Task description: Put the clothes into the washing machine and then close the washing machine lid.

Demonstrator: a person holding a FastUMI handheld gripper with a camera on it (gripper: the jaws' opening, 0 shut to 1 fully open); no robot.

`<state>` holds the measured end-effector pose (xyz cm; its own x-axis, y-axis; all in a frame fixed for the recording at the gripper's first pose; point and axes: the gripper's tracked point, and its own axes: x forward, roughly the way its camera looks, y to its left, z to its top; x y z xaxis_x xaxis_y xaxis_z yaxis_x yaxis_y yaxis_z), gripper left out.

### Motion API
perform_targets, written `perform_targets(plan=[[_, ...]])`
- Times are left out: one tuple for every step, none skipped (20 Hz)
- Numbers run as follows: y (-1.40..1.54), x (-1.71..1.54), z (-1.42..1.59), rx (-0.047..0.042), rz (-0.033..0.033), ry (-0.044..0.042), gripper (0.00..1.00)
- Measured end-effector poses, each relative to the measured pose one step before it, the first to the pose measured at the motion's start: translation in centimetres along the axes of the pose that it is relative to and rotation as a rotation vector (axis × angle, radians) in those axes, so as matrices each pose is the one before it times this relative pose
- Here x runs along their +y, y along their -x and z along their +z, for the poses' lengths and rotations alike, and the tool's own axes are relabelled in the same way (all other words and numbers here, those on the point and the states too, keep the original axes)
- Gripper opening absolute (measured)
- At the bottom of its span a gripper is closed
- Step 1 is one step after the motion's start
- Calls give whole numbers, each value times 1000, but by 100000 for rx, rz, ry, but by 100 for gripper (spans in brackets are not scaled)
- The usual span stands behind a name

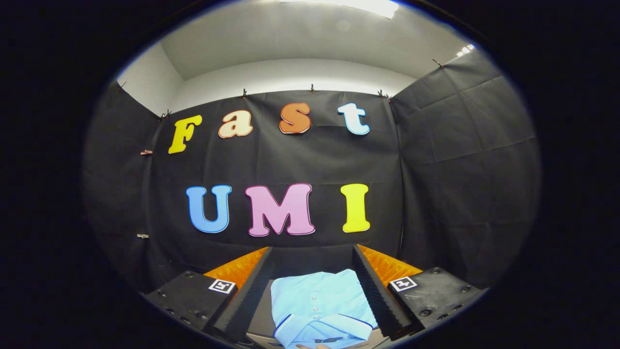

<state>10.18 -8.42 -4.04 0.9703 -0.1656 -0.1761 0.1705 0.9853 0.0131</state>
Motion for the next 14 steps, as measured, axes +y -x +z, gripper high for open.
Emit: perform_targets(plan=[[-1194,-219,-601,2632,-218,-75,99],[-1300,-124,-664,2630,-328,-52,98],[-1262,-211,-641,2607,-313,101,98],[-1294,-17,-611,2550,58,36,98],[-1195,-79,-780,2944,-251,-131,98],[-1204,-142,-891,3128,-210,-331,98],[-964,59,-708,3159,96,-579,98],[-910,29,-797,2772,165,-424,98],[-963,-72,-655,2305,-110,-258,98],[-900,-119,-605,2140,-427,-68,98],[-919,-136,-637,2211,-577,101,98],[-822,-163,-721,2455,-679,126,98],[-815,-81,-730,2662,-413,47,98],[-812,-115,-757,2785,-525,-12,98]])
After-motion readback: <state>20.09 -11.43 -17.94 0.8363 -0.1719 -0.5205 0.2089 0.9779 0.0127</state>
